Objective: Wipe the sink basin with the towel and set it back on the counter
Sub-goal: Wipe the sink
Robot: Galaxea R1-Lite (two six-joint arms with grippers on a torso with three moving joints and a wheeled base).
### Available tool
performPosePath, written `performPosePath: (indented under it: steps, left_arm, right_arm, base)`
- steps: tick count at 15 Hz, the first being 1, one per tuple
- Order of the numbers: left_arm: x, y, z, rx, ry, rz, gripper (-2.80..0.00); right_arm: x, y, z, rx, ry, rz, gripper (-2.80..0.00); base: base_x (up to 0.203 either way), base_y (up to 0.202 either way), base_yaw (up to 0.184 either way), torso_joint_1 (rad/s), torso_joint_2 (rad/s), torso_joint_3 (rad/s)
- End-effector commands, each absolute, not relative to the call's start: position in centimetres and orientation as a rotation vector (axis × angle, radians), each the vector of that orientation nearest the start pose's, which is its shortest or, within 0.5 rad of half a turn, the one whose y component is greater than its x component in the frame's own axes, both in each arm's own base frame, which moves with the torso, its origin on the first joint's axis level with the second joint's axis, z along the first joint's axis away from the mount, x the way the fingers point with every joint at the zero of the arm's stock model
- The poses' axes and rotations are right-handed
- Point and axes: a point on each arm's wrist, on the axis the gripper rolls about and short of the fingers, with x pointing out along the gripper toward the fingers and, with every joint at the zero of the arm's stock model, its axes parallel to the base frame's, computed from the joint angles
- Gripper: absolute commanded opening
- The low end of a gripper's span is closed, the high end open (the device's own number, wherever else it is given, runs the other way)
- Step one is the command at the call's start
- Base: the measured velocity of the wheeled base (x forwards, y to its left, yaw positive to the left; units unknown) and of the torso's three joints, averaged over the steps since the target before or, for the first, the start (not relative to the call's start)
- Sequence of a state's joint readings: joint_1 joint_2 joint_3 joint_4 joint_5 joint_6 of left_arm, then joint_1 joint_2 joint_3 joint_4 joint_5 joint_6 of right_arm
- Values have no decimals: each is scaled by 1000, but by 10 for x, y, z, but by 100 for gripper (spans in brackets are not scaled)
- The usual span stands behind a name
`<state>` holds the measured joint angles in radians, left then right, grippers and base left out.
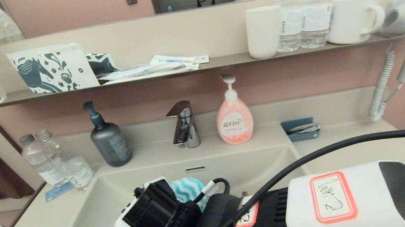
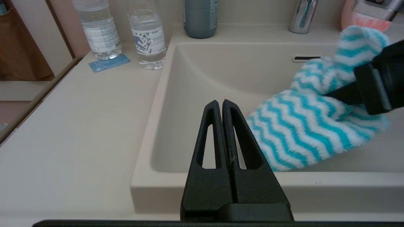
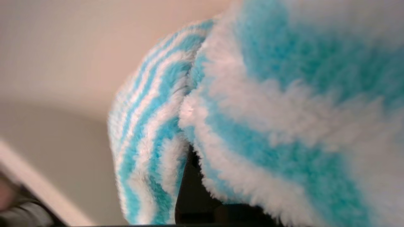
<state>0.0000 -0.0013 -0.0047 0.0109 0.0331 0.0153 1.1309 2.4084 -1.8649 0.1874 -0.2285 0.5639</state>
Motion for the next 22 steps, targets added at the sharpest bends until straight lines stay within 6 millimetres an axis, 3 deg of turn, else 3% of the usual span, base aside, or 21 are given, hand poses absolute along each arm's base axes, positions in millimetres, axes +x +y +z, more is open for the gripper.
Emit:
performPosePath:
  steps: [1, 5, 9, 13, 17, 22]
  left_arm:
    - [-23, 1, 76, 15, 6, 34, -280]
    - [-23, 1, 76, 15, 6, 34, -280]
    - [-23, 1, 76, 15, 6, 34, -280]
    - [-23, 1, 76, 15, 6, 34, -280]
    - [-23, 1, 76, 15, 6, 34, -280]
    - [-23, 1, 76, 15, 6, 35, -280]
  right_arm:
    - [210, 457, 86, 46, 810, 661, -280]
    - [197, 470, 42, -17, 878, 657, -280]
    - [194, 464, 21, -115, 967, 604, -280]
    - [203, 454, 19, -114, 1017, 535, -280]
    - [209, 450, 39, 5, 1016, 496, -280]
    - [214, 442, 36, 96, 1074, 386, -280]
  base:
    - [0, 0, 0, 0, 0, 0]
    - [0, 0, 0, 0, 0, 0]
    - [0, 0, 0, 0, 0, 0]
    - [0, 0, 0, 0, 0, 0]
    - [0, 0, 0, 0, 0, 0]
    - [0, 0, 0, 0, 0, 0]
